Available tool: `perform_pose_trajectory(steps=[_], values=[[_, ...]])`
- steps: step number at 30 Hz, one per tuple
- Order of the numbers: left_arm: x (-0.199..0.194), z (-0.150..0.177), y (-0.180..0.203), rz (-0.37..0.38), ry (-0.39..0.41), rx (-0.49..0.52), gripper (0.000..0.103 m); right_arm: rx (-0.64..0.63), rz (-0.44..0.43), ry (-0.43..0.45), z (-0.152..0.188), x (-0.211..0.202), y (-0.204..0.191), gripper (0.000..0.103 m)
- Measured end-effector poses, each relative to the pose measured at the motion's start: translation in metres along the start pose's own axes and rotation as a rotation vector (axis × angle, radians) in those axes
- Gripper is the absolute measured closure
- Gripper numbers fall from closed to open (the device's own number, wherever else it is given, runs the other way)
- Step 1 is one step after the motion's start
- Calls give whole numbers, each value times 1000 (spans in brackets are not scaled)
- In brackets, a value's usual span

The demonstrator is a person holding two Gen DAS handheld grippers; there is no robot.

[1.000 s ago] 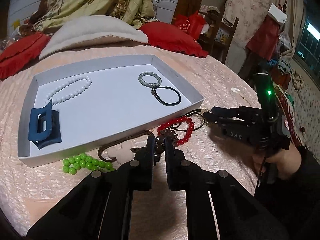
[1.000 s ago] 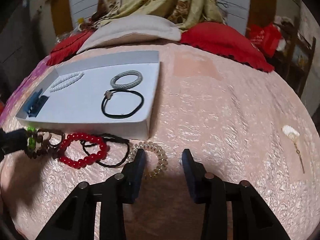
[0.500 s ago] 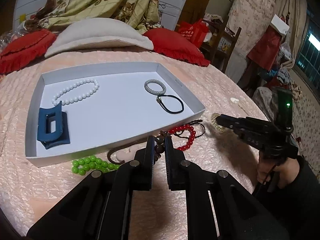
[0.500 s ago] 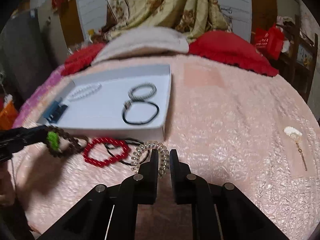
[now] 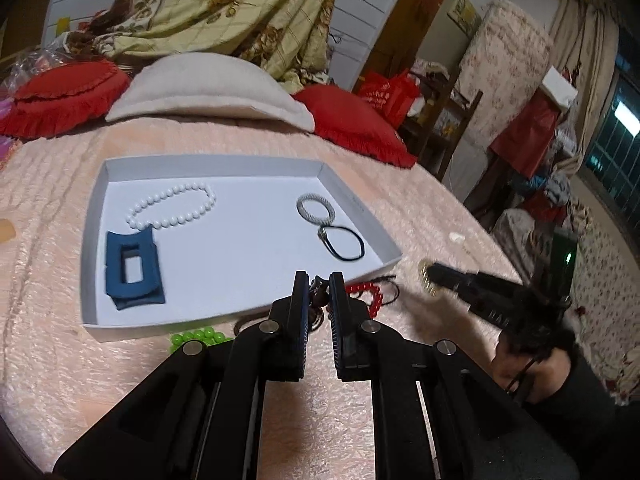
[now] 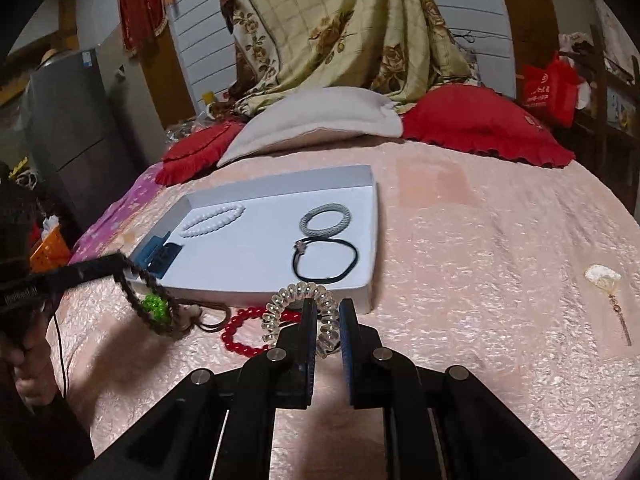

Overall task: Organize jewelry
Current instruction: 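Grasp the clear coil hair tie with the right gripper while the left lifts the wooden bracelet, then lower the wooden bracelet and coil hair tie into the tray with both grippers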

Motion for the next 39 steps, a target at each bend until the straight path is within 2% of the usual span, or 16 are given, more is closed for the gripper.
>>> perform_pose_trajectory(steps=[16, 22, 25, 30, 34, 39], values=[[-20, -4, 9, -65, 38, 3, 95, -47, -47, -21, -3, 11, -28, 93], [-15, -21, 11, -130, 39, -3, 95, -39, -59, -40, -8, 12, -26, 93], [-13, -35, 10, -166, 44, -27, 95, -43, -84, -79, -19, 17, -28, 93], [0, -63, 8, -219, 32, -40, 95, -67, -90, -68, -54, 20, -34, 93], [21, -79, 2, -224, 15, -69, 95, -91, -78, -80, -81, 36, -36, 93], [46, -78, -13, -195, -14, -116, 95, -70, -71, -76, -99, 65, -32, 93]])
Point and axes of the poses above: each gripper's, at about its wrist camera, not at the fingertips, and x roughly the way its jaws point, y to its right, z to its underside, the point moved 1 cm from there along x, roughly the way its jaws point, and after that the axes turned 7 degrees about -x, right-handed, at the moved point
